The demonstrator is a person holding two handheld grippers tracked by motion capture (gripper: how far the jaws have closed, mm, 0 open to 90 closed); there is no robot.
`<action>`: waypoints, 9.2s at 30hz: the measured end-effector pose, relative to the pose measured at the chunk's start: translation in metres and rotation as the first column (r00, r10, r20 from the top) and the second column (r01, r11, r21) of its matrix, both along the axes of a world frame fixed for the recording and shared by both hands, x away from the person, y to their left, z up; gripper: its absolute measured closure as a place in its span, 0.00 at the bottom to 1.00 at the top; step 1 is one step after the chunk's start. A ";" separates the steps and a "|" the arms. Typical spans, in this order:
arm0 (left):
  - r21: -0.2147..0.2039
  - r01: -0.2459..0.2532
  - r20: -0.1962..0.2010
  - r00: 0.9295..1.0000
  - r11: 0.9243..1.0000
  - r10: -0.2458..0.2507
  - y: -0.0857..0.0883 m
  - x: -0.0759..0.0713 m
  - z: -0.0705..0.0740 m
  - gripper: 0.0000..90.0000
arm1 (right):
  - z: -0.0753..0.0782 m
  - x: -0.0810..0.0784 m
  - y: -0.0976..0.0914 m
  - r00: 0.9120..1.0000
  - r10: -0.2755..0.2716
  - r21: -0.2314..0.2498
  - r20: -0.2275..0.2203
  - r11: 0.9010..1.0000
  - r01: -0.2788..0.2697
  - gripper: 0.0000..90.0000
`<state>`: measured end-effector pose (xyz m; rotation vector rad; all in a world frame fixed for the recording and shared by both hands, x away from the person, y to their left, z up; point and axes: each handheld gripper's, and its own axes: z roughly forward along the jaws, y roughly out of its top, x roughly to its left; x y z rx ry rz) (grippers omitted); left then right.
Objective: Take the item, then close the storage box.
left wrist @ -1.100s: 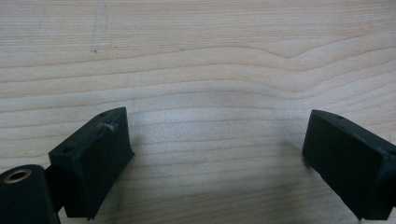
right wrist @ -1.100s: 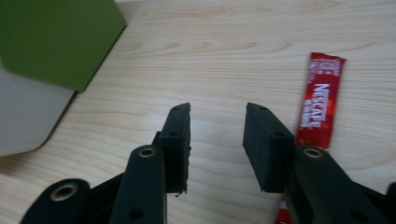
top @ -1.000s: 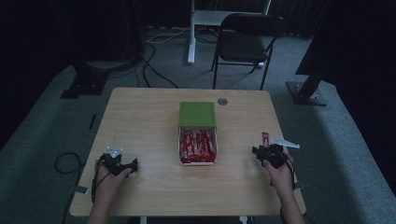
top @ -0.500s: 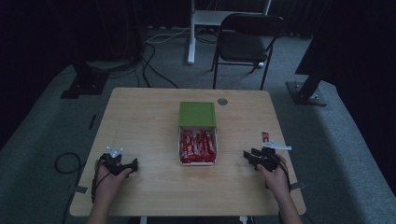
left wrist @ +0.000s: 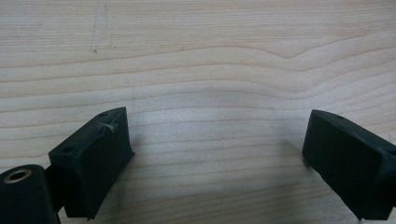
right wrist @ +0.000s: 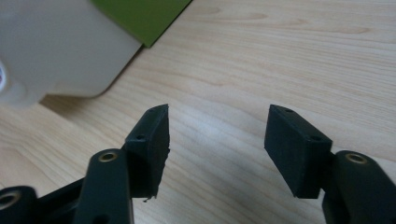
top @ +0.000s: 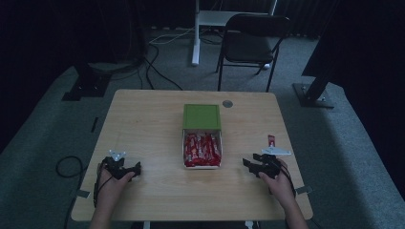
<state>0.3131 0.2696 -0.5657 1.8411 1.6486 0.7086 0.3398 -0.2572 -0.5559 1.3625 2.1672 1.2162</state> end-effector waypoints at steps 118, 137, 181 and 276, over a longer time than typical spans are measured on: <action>-0.037 0.565 0.223 0.809 0.824 -0.544 -0.116 0.005 0.059 0.09 | 0.050 0.003 0.066 0.966 0.210 -0.006 0.152 0.977 -0.212 0.14; -0.023 0.547 0.216 0.820 0.837 -0.530 -0.122 0.017 0.057 0.10 | 0.046 0.009 0.070 0.969 0.202 0.000 0.139 0.979 -0.204 0.14; -0.028 0.528 0.201 0.835 0.849 -0.513 -0.123 0.036 0.061 0.09 | 0.050 0.022 0.072 0.973 0.190 0.009 0.132 0.981 -0.193 0.13; -0.011 0.437 0.230 0.877 0.900 -0.423 -0.128 0.094 0.056 0.04 | 0.051 0.071 0.083 0.990 0.011 0.013 0.142 1.000 -0.013 0.11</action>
